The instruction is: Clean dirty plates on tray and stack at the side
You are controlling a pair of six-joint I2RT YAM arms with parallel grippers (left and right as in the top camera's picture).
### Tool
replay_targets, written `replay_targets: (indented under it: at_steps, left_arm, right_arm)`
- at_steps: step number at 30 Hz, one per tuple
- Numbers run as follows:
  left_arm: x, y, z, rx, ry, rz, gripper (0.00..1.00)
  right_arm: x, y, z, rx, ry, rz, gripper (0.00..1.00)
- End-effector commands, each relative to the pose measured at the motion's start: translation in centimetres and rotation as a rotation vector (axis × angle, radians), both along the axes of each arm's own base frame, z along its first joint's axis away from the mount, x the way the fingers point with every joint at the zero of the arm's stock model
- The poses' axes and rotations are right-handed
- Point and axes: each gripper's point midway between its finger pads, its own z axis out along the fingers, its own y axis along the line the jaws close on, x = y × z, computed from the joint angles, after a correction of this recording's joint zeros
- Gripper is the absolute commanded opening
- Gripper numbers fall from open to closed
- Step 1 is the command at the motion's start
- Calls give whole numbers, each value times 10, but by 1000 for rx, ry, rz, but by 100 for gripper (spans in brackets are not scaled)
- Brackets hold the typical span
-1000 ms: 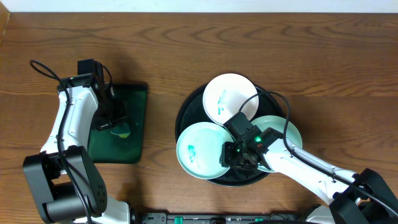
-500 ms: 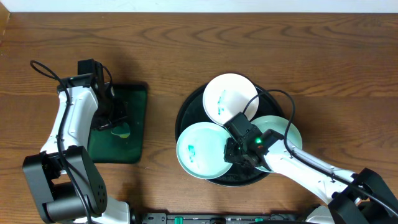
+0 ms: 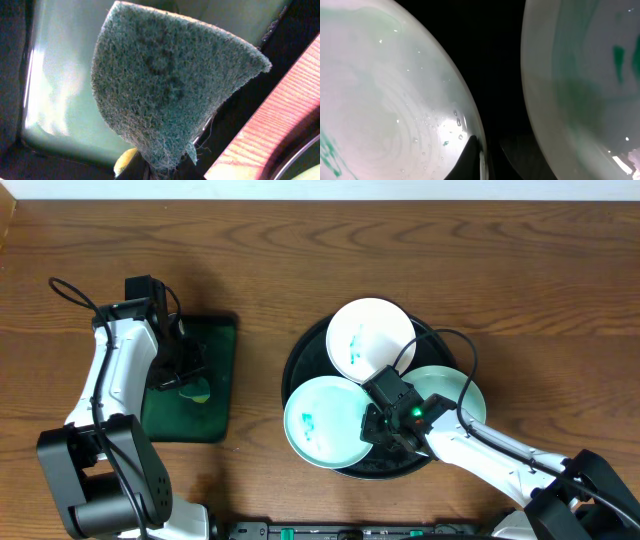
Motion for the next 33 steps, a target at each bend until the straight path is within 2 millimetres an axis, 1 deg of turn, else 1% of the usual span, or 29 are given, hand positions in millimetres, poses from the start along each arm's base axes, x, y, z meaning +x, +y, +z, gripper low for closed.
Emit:
replay_targets:
  at_steps: [1, 7, 12, 16, 19, 24, 27, 30, 31, 33]
  left_arm:
    - [4, 1, 6, 0, -17, 6, 7]
    - [3, 0, 6, -2, -11, 6, 8]
    - [4, -8, 7, -41, -21, 1, 7]
    - [6, -10, 11, -49, -35, -3, 7]
    - [7, -10, 19, -44, -67, -8, 7]
    - [11, -17, 43, -69, -161, -40, 7]
    - [5, -19, 54, -70, -177, -37, 7]
    - [-6, -27, 56, -113, -144, -41, 7]
    - [-9, -33, 56, -145, -136, -56, 7]
    - [-11, -54, 61, -245, -142, -116, 7]
  right_arm:
    - [-2, -3, -4, -25, -3, 3, 1]
    - [-1, -2, -4, -28, -16, 31, 1]
    - [0, -2, -4, -28, -27, 53, 1]
    - [0, -2, -4, -31, -31, 70, 1]
    - [0, -2, -4, -34, -36, 84, 1]
    - [3, -6, -4, -56, -50, 79, 1]
    - [4, -7, -4, -64, -58, 83, 1]
    - [3, -8, -5, -67, -55, 83, 1]
    - [3, -8, -5, -68, -56, 88, 1]
    - [3, -8, -5, -69, -57, 91, 1]
